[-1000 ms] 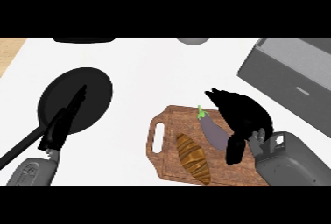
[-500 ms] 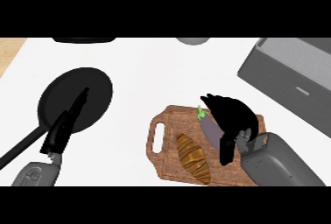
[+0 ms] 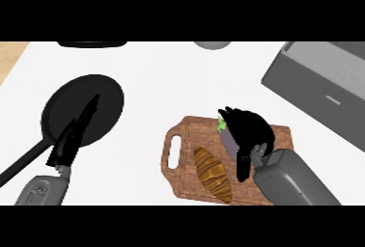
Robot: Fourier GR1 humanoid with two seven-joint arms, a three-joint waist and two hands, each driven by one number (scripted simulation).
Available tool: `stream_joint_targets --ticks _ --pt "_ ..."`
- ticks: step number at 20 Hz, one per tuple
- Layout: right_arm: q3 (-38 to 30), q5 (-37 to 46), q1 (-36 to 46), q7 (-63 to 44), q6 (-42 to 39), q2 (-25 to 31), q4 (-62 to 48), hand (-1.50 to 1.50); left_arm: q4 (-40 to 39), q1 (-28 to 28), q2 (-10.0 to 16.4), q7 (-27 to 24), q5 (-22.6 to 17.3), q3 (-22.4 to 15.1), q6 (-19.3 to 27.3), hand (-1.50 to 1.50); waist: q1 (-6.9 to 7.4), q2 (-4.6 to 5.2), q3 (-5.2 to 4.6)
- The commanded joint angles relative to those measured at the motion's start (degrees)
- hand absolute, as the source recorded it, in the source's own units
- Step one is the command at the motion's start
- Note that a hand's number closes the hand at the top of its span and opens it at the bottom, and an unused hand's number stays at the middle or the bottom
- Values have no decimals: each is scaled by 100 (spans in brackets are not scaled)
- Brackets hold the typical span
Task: Pick the eggplant from the cutting board and place it in the cardboard box
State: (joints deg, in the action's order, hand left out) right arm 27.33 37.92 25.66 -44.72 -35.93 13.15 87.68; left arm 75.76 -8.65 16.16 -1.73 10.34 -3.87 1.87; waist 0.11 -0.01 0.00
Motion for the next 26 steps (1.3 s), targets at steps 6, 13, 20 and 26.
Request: stream_joint_targets --ticks 6,13,20,26 --pt "-152 570 -271 566 105 -382 -603 -150 244 284 -2 -118 -11 279 -341 0 14 -2 1" --pt "-210 1124 -370 920 426 -728 -1061 -150 245 -125 -351 422 402 208 -155 0 0 1 1" --pt "50 1637 -290 1472 387 -340 -984 150 423 209 -363 204 398 215 -308 0 21 -12 2" --pt "-14 2188 -77 2530 1762 -249 -1795 150 -184 -16 -206 -292 362 552 -364 0 18 13 1"
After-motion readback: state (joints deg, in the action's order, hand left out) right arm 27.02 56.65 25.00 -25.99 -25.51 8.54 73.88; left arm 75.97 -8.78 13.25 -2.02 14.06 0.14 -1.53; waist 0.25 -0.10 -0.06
